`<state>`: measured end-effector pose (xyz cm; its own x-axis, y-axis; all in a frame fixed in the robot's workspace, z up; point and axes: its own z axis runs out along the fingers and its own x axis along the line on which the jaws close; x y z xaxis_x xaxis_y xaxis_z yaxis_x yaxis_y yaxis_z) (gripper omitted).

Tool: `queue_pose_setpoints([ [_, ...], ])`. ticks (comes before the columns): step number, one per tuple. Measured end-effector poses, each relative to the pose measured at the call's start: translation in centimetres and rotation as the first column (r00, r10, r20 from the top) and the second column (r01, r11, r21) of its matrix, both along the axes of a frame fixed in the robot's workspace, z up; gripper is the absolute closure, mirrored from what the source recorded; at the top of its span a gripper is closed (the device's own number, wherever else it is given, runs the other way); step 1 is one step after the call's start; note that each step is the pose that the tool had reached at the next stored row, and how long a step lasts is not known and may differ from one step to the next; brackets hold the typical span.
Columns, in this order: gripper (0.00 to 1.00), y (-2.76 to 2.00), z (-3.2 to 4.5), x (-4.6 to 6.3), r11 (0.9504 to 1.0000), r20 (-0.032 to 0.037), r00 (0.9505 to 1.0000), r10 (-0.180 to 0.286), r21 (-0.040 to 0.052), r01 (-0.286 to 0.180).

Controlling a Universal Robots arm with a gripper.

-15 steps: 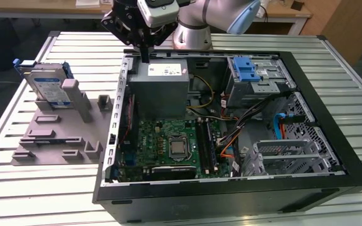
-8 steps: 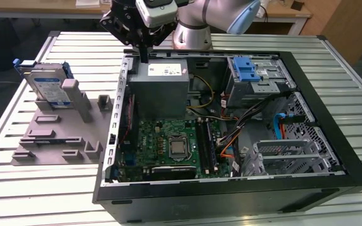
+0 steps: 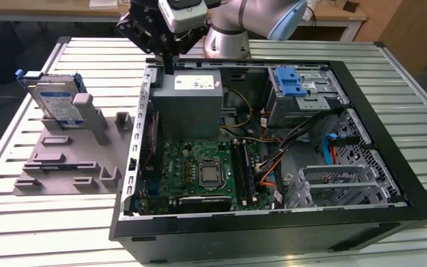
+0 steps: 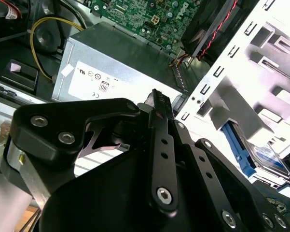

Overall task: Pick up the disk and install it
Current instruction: 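Reach for the disk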

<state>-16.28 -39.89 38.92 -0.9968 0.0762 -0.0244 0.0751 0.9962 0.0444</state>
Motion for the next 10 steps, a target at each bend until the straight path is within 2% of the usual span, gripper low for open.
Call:
queue_pose_setpoints([
  [10, 0.89, 0.00, -0.02, -0.25, 1.0000, 0.0000, 1.0000, 0.000, 0.0000, 0.000],
])
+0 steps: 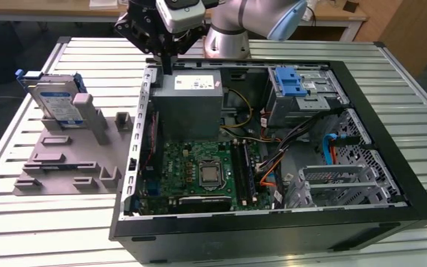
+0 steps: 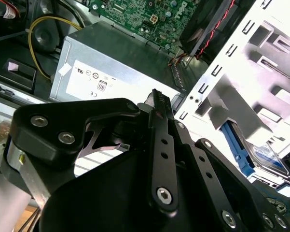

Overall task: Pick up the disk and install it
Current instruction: 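Reach for the disk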

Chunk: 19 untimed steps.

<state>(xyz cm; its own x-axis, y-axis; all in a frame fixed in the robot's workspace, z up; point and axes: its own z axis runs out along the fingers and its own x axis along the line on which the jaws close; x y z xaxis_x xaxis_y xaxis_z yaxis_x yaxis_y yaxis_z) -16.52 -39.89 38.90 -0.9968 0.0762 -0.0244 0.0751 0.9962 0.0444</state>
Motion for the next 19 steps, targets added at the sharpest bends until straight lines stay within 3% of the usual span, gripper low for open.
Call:
queue_pose_setpoints([
  [19, 0.89, 0.00, -0.06, -0.49, 1.0000, 0.0000, 1.0000, 0.000, 0.0000, 0.000],
])
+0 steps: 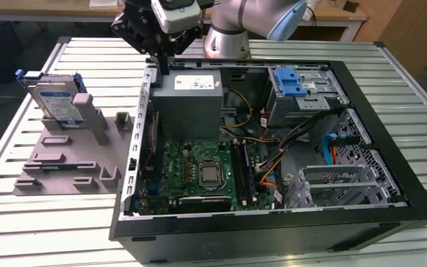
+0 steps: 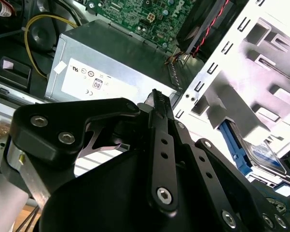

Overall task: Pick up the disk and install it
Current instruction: 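Reach for the disk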

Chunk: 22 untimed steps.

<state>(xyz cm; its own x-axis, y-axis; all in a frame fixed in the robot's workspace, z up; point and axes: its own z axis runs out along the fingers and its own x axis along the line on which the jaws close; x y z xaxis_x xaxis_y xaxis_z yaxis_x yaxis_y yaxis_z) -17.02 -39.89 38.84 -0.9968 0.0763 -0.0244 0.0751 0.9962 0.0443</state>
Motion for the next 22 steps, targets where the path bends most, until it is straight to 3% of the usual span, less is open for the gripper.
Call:
queue_pose_setpoints([
  [22, 0.89, 0.00, -0.08, -0.58, 1.0000, 0.0000, 1.0000, 0.000, 0.0000, 0.000],
])
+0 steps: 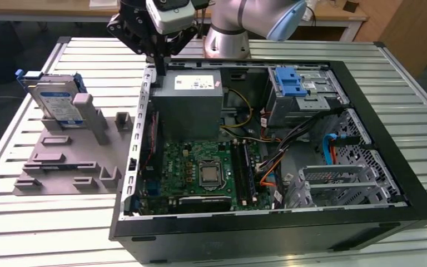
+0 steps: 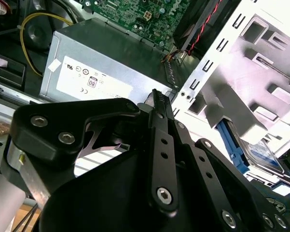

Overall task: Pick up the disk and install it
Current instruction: 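Reach for the disk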

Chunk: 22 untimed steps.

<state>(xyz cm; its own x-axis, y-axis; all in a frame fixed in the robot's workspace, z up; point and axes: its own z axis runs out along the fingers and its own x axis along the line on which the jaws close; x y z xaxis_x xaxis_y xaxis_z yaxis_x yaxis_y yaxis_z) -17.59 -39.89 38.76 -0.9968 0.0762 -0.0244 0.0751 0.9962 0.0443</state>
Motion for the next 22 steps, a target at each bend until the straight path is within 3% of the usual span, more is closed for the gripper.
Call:
queue_pose_setpoints([
  [22, 0.89, 0.00, -0.09, -0.65, 1.0000, 0.0000, 1.0000, 0.000, 0.0001, 0.000],
])
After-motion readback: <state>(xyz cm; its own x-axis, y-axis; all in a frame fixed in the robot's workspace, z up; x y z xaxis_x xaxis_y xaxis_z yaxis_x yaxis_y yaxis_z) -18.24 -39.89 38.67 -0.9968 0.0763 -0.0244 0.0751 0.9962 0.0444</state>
